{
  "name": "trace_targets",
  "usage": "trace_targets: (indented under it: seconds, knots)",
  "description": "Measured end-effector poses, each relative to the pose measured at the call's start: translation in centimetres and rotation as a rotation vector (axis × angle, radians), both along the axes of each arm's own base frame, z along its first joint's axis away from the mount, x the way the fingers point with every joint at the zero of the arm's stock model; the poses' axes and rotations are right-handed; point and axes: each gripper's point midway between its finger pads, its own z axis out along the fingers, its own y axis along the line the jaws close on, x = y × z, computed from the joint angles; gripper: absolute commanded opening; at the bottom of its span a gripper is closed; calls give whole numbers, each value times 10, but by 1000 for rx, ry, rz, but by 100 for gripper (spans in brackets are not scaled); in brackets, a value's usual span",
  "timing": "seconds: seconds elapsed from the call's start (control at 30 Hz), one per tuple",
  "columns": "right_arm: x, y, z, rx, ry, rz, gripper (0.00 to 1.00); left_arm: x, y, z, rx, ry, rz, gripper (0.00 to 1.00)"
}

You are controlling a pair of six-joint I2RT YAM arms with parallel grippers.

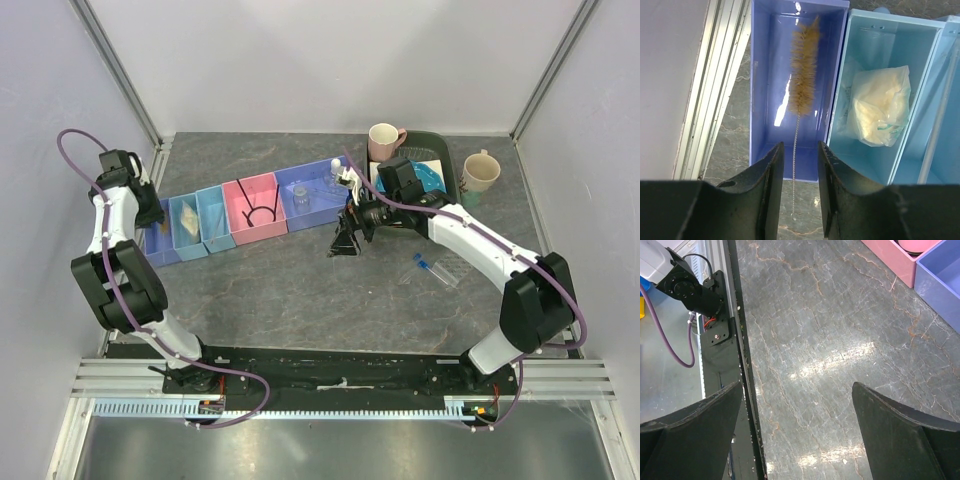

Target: Organize the chemistry lab equipment

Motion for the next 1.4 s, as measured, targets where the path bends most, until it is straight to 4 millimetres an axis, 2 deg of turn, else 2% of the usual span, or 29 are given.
trace_targets:
  seconds: [0.2, 0.33, 0.37, 0.47, 0.53, 0.6, 0.63, 0.77, 1.0, 1.1, 1.23, 1.4]
  knots:
    - [0, -4, 2, -5, -17, -2, 98, 0, -5, -1, -29, 0, -2, 40]
    - [2, -8, 2, -21, -27, -4, 98, 4, -11, 12, -53, -47, -15, 53]
    - [4, -11, 3, -26, -34, -4, 98, 6, -14, 20, -60, -75, -21, 54]
    - [13, -21, 10, -59, -90, -7, 98, 9, -27, 55, -77, -206, -50, 67]
    - [19, -29, 15, -84, -126, -11, 98, 7, -38, 86, -82, -324, -76, 90]
    - [26, -40, 21, -116, -163, -18, 98, 1, -52, 114, -92, -428, -104, 96]
    - [29, -46, 22, -129, -176, -22, 98, -3, -59, 129, -99, -487, -121, 97]
    - [33, -73, 19, -192, -195, -39, 98, -19, -83, 157, -133, -603, -181, 99]
    - [25, -118, 10, -317, -196, -92, 98, -34, -126, 177, -282, -693, -267, 99]
    - [19, -136, -1, -386, -158, -117, 98, -34, -141, 191, -363, -746, -298, 99]
    - [6, -158, -28, -492, -96, -132, 98, -32, -158, 208, -479, -819, -319, 100]
    - [-17, -185, -55, -609, -43, -145, 96, -30, -178, 207, -671, -870, -337, 100]
